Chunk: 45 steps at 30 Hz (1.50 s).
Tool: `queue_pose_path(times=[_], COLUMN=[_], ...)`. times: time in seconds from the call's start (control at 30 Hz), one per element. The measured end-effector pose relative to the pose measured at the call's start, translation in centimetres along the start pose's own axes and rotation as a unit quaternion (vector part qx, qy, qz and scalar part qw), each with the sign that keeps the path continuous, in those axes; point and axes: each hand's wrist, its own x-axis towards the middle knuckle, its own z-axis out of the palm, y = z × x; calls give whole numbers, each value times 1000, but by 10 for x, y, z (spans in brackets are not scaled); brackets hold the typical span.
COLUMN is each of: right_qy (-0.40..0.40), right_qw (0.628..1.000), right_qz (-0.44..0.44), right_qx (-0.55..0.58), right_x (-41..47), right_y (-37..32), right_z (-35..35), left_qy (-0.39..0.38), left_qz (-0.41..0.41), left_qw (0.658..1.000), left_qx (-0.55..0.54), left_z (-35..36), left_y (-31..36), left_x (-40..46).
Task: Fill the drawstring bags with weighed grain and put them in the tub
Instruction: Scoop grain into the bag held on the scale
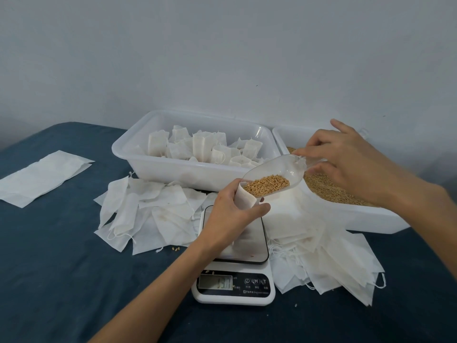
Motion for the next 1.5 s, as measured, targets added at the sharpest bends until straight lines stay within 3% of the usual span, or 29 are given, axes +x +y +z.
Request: queue_pose_path(times=[0.83, 1.2, 1.5], right_qy=[7, -39, -55], right_qw=[997, 988, 960], right_qz=[14, 44, 170], right_qx=[70, 143, 215], right_x=[2, 0, -8], right_y=[17, 24, 55], right_z=[21, 46, 44], left_qy=[2, 7, 19], left_qz=[-10, 7, -3], left_qw=[1000, 999, 999], left_qx=[19, 33, 27], left_z=[-1, -1, -2], left_y=[-1, 3, 3], left_x=[0, -1, -1])
